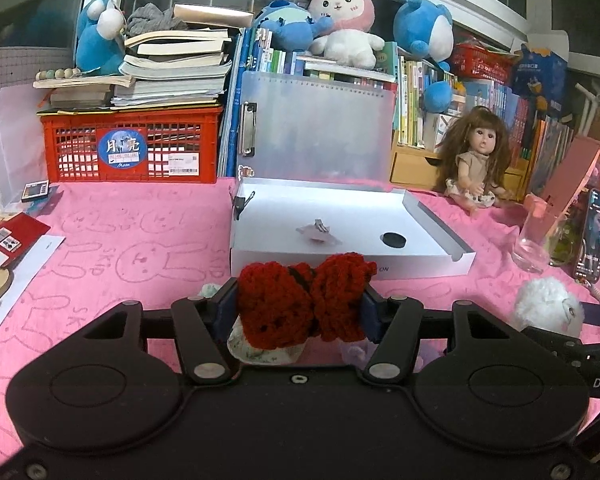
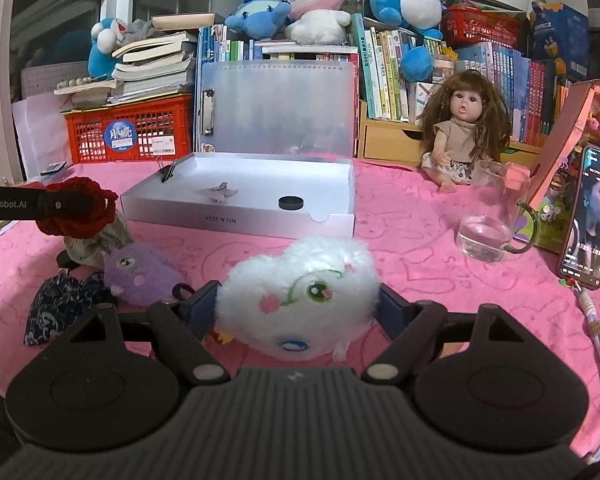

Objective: Organize objects
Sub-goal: 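Carry the red bow with the left gripper while the right gripper carries the plush into the box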

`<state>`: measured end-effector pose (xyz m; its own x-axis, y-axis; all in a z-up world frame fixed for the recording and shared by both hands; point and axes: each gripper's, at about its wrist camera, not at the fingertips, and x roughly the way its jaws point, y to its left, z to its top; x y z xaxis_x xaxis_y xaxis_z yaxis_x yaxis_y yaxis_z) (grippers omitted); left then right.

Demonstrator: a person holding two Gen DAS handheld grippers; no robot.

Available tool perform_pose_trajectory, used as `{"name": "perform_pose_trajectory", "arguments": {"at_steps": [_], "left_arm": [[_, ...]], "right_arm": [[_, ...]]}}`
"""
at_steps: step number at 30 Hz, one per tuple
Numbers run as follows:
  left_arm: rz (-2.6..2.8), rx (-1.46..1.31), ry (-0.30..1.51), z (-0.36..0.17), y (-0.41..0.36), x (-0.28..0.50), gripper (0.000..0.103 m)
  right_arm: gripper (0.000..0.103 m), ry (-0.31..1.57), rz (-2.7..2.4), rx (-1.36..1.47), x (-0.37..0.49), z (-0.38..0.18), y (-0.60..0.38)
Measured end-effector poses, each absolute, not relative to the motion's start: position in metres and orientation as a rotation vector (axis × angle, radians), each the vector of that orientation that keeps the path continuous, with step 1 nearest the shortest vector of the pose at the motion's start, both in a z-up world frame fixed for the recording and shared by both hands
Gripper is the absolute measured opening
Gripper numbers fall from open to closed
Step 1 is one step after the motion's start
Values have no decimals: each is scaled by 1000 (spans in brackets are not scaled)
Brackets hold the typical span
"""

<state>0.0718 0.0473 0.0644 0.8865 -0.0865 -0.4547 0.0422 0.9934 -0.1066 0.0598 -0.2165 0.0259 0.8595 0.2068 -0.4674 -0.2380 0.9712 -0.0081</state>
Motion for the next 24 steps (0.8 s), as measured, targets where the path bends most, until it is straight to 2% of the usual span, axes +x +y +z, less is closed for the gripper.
{"name": "perform_pose_trajectory", "arguments": {"at_steps": [24], "left_arm": [[-64,-182,513,80,57,147,57]], "right_arm": [[81,538,224,104,147,52,-227]]}}
